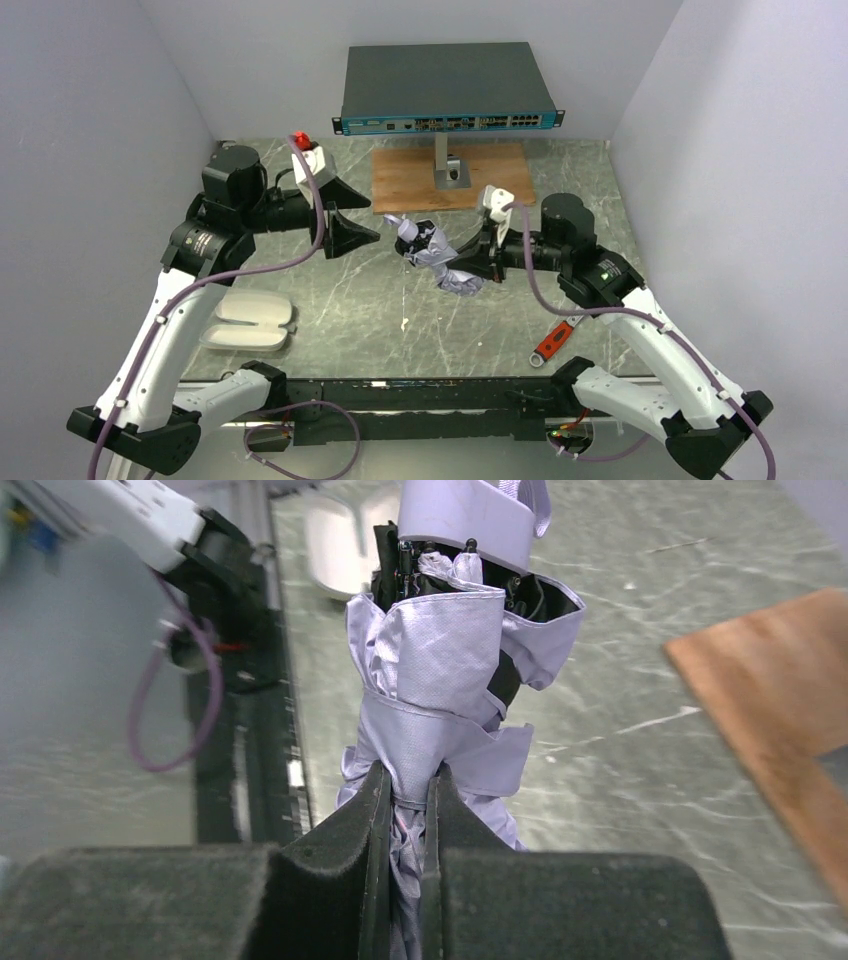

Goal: Open the umbrella

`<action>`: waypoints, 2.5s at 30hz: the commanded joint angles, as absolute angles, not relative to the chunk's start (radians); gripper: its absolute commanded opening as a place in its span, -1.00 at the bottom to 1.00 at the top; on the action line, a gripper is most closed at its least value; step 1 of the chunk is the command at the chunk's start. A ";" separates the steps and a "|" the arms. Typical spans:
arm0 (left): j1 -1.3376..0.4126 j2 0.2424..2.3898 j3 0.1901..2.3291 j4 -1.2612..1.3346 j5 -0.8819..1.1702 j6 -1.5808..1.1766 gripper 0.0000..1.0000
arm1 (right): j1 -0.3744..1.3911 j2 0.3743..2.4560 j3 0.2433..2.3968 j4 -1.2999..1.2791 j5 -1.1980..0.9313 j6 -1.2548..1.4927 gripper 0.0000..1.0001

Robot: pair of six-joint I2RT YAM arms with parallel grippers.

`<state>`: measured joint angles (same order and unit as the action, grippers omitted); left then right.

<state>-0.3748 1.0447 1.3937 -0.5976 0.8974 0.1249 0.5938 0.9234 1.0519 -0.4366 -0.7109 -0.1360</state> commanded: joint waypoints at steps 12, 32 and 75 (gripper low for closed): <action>-0.238 1.062 1.106 -0.223 1.024 -0.583 0.69 | 0.803 0.835 0.941 -0.253 -0.168 -0.799 -1.00; -0.243 1.115 0.990 -0.105 0.953 -0.750 0.90 | 0.957 0.877 0.879 -0.153 -0.090 -1.015 -1.00; 0.666 1.190 1.339 -0.859 0.822 0.043 -1.00 | 0.907 0.551 0.629 -0.776 0.178 -0.944 -1.00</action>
<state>0.5755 1.1397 1.2648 -0.8806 0.9253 -0.0887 0.9211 0.5785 0.6483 -0.5632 0.0353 -0.9756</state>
